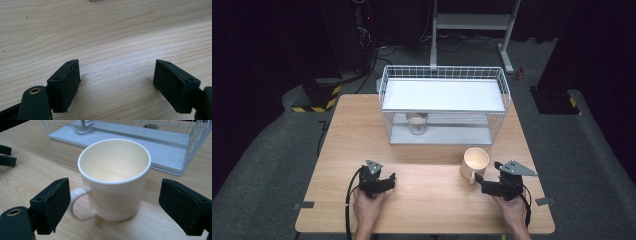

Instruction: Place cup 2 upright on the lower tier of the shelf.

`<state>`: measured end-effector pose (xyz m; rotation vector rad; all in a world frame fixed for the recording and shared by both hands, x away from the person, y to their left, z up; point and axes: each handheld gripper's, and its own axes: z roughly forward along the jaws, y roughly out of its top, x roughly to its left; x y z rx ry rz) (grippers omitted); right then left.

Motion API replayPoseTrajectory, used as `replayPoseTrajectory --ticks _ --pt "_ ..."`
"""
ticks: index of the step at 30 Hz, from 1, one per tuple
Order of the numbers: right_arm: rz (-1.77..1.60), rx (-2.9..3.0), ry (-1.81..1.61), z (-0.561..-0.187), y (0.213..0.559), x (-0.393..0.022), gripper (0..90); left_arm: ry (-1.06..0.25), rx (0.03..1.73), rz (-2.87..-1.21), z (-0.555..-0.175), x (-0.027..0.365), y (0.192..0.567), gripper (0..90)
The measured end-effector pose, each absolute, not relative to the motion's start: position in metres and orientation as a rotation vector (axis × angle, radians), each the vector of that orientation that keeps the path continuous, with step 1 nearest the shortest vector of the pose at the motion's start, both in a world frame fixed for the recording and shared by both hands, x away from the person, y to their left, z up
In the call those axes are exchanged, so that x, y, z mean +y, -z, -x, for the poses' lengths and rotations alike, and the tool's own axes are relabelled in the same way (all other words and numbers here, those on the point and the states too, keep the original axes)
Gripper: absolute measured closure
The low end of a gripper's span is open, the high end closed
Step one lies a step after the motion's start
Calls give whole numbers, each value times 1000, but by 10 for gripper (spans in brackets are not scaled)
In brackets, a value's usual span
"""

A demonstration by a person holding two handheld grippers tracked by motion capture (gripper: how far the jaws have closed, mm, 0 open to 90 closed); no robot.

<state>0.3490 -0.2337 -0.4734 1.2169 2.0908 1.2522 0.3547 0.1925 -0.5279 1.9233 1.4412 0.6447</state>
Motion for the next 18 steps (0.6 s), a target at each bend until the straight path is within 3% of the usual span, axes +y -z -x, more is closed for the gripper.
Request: replayPoseTrajectory --ticks 18 --pt "-1191 2099 -1212 -370 470 -217 91 -645 1441 -1923 -355 193 528 217"
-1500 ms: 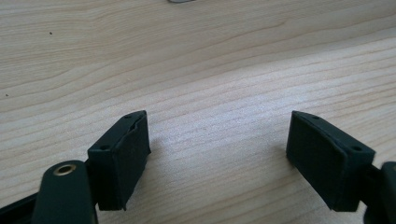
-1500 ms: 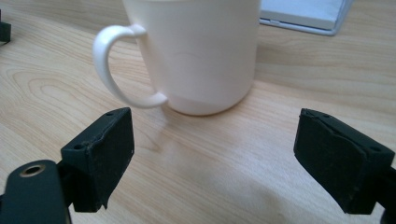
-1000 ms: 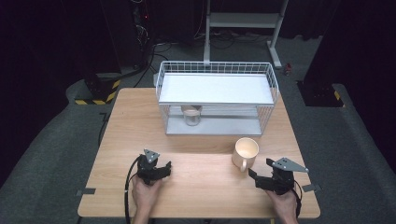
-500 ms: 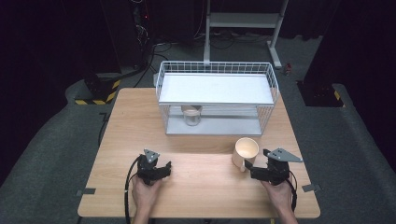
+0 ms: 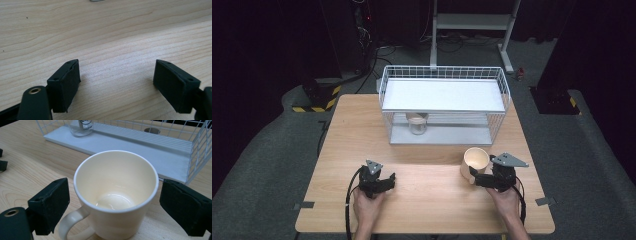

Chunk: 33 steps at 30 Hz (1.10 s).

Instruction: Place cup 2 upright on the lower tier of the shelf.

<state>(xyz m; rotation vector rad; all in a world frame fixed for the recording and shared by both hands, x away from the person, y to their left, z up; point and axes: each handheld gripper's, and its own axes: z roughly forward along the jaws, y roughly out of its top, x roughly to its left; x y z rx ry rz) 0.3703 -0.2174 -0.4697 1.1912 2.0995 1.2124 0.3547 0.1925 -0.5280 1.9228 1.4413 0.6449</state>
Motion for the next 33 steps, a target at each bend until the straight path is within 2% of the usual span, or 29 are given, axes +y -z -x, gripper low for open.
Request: replayPoseTrajectory --ticks 33 --pt "-1192 2126 -1137 -395 476 -199 88 -641 1439 -1926 -355 192 528 217"
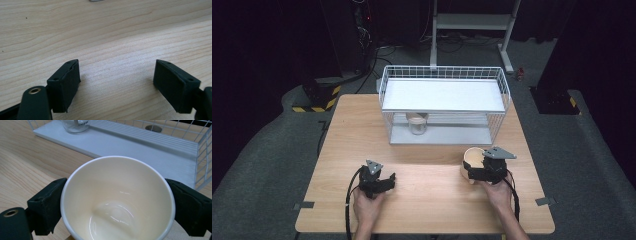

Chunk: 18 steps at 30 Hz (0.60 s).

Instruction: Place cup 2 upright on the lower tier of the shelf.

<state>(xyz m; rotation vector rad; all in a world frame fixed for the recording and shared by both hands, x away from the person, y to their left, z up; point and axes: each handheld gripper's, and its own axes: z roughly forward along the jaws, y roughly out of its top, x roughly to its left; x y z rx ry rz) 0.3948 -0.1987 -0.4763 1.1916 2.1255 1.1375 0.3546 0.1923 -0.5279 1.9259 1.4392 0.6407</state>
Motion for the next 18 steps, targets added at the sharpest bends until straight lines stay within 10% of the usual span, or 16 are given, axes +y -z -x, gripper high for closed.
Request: replayPoseTrajectory --ticks 18 --pt "-1181 2162 -1108 -399 477 -197 95 -641 1439 -1926 -355 192 528 217"
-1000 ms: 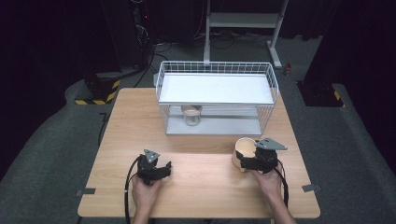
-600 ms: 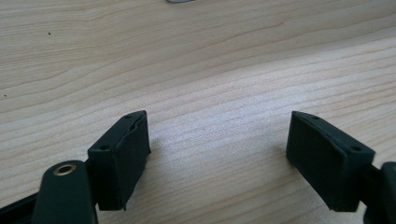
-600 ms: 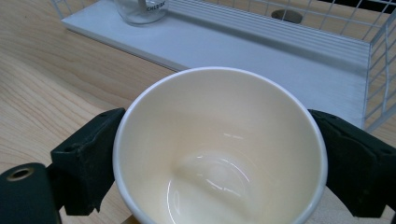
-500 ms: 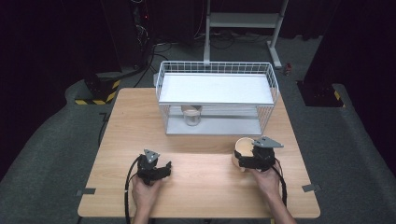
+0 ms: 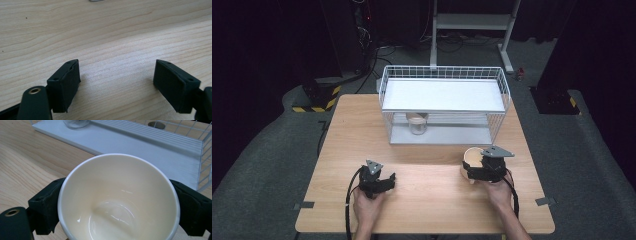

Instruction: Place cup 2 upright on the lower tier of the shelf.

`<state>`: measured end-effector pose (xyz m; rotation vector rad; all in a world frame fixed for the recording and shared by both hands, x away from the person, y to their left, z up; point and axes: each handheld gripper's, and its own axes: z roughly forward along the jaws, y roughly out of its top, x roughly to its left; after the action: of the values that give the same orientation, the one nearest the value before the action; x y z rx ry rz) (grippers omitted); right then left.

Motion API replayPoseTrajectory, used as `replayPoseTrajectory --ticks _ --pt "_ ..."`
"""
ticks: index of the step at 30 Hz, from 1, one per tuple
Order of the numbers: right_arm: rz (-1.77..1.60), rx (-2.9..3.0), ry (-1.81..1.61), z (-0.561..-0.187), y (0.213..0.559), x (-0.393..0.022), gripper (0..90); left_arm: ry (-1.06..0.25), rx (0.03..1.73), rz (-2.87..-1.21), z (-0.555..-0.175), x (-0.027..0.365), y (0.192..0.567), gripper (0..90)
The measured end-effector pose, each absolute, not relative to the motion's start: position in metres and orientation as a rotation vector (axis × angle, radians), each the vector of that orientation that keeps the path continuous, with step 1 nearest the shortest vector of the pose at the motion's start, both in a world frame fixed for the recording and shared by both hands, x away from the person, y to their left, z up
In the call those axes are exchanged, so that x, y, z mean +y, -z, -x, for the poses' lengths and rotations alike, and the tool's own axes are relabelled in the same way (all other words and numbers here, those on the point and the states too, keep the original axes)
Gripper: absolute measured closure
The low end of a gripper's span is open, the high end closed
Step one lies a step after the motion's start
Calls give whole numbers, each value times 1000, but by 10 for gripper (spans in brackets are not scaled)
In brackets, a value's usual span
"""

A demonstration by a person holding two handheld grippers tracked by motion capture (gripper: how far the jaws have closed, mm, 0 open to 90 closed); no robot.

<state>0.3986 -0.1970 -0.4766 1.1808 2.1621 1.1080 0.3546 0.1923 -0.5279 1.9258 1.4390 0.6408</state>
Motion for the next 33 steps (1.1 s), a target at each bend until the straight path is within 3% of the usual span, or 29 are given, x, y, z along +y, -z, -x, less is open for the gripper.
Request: replayPoseTrajectory --ticks 33 --pt "-1113 2224 -1126 -404 467 -195 98 -641 1439 -1926 -355 192 528 217"
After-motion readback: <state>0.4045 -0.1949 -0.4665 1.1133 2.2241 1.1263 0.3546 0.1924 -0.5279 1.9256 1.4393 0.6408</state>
